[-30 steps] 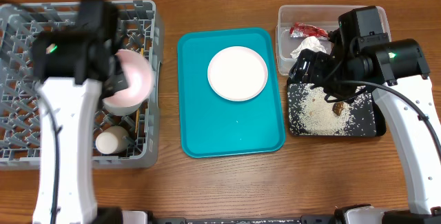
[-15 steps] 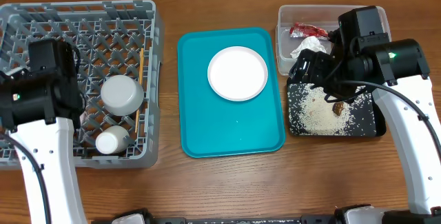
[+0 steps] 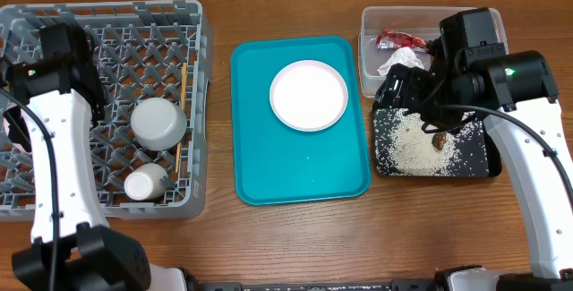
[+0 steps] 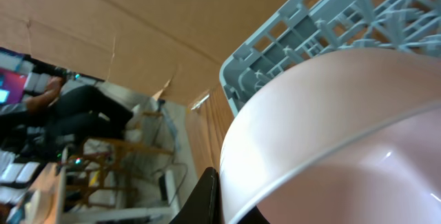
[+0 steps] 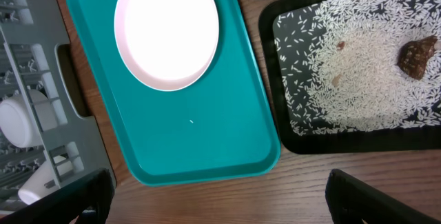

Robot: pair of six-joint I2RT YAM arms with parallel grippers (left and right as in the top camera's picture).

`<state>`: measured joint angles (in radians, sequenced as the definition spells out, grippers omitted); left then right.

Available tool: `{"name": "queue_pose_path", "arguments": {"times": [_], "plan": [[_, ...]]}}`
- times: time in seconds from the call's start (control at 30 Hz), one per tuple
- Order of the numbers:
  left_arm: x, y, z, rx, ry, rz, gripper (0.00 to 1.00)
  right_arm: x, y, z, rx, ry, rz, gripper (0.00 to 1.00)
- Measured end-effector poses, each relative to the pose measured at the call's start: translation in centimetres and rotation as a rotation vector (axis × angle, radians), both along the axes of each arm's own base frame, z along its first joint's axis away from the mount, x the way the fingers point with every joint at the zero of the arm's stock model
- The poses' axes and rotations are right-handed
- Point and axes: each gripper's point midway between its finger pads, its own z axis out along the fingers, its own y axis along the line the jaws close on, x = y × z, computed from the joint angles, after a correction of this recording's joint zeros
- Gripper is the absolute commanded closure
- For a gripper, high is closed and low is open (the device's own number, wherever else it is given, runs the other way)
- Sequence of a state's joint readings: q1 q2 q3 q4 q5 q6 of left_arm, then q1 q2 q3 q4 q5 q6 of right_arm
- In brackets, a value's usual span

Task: Sort waste into correct bins and load items into the dishwasher
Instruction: 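Carry the pink bowl to the rack and place it upside down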

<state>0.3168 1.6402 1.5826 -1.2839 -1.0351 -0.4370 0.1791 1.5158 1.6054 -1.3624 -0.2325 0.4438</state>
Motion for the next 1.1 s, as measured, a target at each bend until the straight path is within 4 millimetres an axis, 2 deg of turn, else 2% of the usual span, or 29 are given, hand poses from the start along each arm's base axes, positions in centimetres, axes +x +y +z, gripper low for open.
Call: {"name": "queue_pose_path", "arguments": {"times": [0.27,0.47,0.73,0.9,1.1], "plan": [[0.2,3.5,-2.5,0.0,0.009,0.087,0.96,0.0,0.0,0.0,0.0,0.0,0.0,0.0],[0.6,5.3,-4.6,-0.007,0.027,0.121,0.96,0.0,0.0,0.0,0.0,0.0,0.0,0.0],[3.9,7.3,-6.8,0.009,0.044,0.054,0.96,-0.3,-0.1,-0.1,-0.003,0.015,0.0,0.0],[5.6,8.2,-6.8,0.031,0.055,-0.005,0.96,-0.3,-0.1,-0.1,-0.003,0.015,0.0,0.0],[6.4,8.6,-6.3,0.046,0.068,-0.037,0.96,-0.3,-0.1,-0.1,-0.003,0.015,0.0,0.0]]}}
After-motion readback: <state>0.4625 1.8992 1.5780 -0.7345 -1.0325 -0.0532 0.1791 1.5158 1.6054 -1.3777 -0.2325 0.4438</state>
